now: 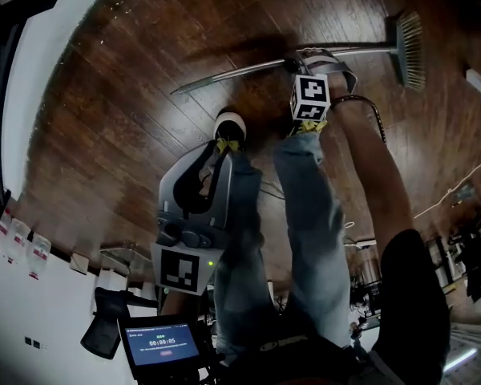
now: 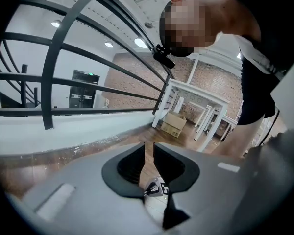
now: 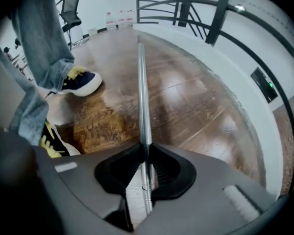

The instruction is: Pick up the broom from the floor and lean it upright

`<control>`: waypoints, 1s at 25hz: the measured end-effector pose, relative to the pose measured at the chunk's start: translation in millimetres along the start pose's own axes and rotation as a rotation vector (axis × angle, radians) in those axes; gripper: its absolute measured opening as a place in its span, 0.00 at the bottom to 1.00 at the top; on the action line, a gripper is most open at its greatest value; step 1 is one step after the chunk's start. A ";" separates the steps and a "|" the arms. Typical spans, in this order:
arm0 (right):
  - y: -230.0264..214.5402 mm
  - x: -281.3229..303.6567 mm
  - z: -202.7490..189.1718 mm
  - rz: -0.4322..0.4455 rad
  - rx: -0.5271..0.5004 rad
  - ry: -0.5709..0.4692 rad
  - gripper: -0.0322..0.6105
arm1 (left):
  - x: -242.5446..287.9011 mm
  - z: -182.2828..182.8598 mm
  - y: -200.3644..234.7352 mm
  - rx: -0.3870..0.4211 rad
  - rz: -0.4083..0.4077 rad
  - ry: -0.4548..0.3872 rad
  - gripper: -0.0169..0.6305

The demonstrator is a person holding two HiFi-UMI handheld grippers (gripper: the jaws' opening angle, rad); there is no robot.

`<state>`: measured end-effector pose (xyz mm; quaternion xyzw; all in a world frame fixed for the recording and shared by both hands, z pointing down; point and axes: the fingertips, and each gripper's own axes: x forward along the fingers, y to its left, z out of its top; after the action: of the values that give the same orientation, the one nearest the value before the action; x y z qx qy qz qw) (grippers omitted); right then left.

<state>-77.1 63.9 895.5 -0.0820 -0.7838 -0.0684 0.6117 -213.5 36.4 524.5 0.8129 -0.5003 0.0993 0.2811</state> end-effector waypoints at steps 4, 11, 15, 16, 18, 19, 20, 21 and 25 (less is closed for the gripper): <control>-32.7 -89.1 21.0 -0.085 0.134 -0.118 0.17 | -11.9 51.6 -21.5 -0.032 0.020 -0.030 0.16; -76.8 -253.4 19.8 -0.256 0.373 -0.268 0.17 | -10.8 137.2 -73.9 -0.040 0.022 -0.038 0.35; -86.7 -323.4 -8.9 -0.355 0.547 -0.313 0.17 | 22.7 161.3 -105.3 0.016 -0.028 -0.014 0.48; -86.4 -337.7 -15.7 -0.377 0.589 -0.325 0.17 | 36.3 166.6 -116.8 0.036 -0.055 -0.007 0.50; -82.4 -363.9 -29.8 -0.416 0.667 -0.359 0.17 | 67.3 177.5 -147.0 0.076 -0.114 0.007 0.55; -80.1 -376.2 -38.8 -0.435 0.705 -0.377 0.17 | 84.2 183.2 -165.0 0.094 -0.144 0.011 0.55; -78.3 -388.0 -49.4 -0.457 0.745 -0.396 0.17 | 101.5 188.5 -184.4 0.114 -0.175 0.011 0.56; -77.1 -399.1 -61.2 -0.483 0.787 -0.415 0.17 | 118.4 193.4 -204.7 0.141 -0.209 0.007 0.56; -71.4 -441.1 -112.0 -0.601 0.984 -0.496 0.17 | 174.5 210.4 -290.2 0.300 -0.323 -0.002 0.43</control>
<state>118.9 -48.9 494.2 0.4199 -0.8309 0.1524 0.3319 97.2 -113.7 325.0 0.9153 -0.3435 0.1255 0.1686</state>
